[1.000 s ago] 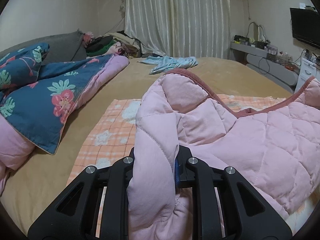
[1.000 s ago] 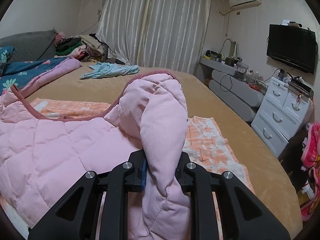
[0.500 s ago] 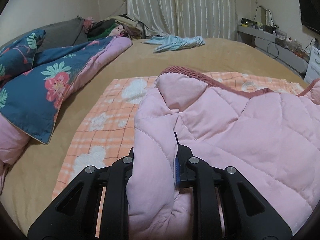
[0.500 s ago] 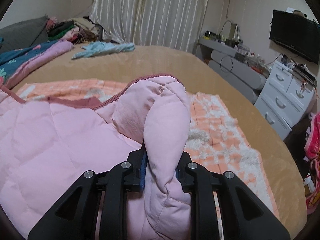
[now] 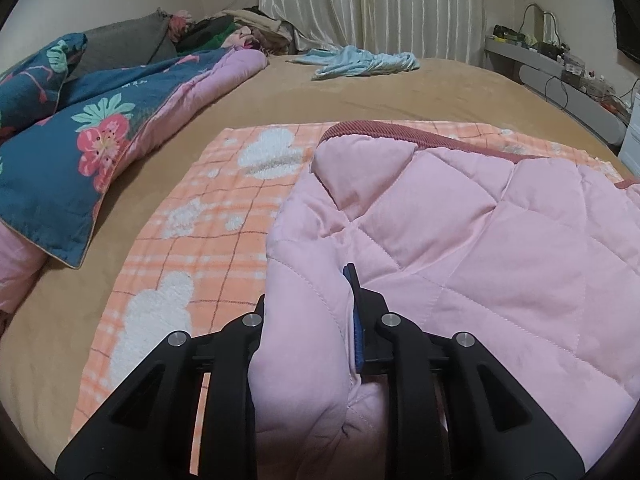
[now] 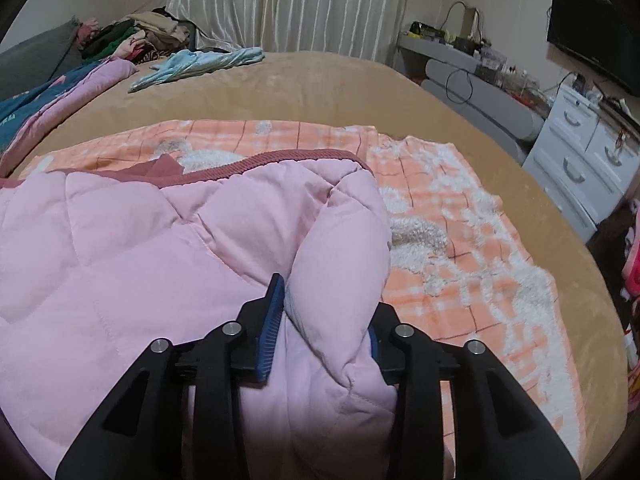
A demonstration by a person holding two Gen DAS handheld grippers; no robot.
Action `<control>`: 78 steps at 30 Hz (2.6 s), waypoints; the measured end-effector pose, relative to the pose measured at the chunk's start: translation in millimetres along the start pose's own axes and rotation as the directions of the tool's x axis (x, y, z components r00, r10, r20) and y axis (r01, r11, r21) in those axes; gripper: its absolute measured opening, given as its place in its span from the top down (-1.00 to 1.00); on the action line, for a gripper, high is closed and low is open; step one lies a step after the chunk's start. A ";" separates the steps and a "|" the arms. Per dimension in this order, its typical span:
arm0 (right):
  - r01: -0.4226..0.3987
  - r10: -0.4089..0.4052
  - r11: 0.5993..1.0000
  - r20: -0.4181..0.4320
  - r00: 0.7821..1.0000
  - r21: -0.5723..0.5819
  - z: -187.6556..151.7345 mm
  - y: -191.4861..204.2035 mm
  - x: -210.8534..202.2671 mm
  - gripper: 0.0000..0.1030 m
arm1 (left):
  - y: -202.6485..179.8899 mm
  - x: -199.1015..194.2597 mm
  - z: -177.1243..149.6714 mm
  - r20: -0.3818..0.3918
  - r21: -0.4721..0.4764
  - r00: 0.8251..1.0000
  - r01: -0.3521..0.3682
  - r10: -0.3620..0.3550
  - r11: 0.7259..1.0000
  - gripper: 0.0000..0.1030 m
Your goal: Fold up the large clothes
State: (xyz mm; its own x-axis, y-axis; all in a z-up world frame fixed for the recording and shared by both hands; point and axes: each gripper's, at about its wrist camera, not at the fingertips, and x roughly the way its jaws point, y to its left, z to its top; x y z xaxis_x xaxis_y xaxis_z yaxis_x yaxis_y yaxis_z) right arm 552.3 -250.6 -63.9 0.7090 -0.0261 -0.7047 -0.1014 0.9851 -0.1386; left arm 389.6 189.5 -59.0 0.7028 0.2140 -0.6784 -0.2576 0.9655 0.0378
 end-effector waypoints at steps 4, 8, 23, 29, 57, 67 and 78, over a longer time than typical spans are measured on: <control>-0.013 0.014 0.999 -0.009 1.000 0.048 -1.7 -9.7 -6.2 -0.03 | 5.1 -5.5 1.5 -0.013 -0.012 1.000 0.004 -0.004 1.000 0.56; -0.013 0.012 0.992 0.014 1.000 0.125 -4.2 -28.0 -29.4 -0.79 | 14.3 -18.6 3.4 -0.020 -0.035 1.000 -0.023 0.022 0.999 -0.10; -0.219 0.185 0.963 0.203 0.961 0.159 -34.9 -62.0 -183.4 -0.92 | 38.2 -138.0 2.1 0.083 -0.123 0.996 0.023 -0.012 0.992 -0.82; -0.229 0.196 0.963 0.211 0.958 0.142 -61.3 -59.6 -217.5 -0.92 | 37.1 -171.2 -15.7 0.094 -0.130 0.995 0.031 -0.019 0.991 -0.82; -0.237 0.225 0.926 0.076 0.971 0.294 -144.2 -42.8 -202.9 -0.92 | -3.0 -163.4 -88.7 -0.061 -0.097 0.996 0.066 -0.072 0.993 -0.82; -0.252 0.291 0.855 -0.015 0.957 0.453 -158.9 -43.5 -151.8 -0.92 | 13.9 -118.9 -97.9 -0.147 -0.318 0.964 0.166 -0.221 0.934 -0.82; -0.274 0.325 0.826 -0.018 0.945 0.493 -152.9 -31.3 -130.1 -0.92 | 50.0 -67.4 -90.8 -0.096 -0.697 0.908 0.230 -0.407 0.679 -0.82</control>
State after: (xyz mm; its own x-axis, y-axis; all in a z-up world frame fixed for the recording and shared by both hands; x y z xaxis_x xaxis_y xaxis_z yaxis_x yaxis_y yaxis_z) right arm 356.5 -304.0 -74.3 0.6246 0.2925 -0.7241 0.0655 0.9043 0.4218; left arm 269.1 209.9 -78.0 0.6792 -0.2131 -0.7023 -0.4751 0.6016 -0.6421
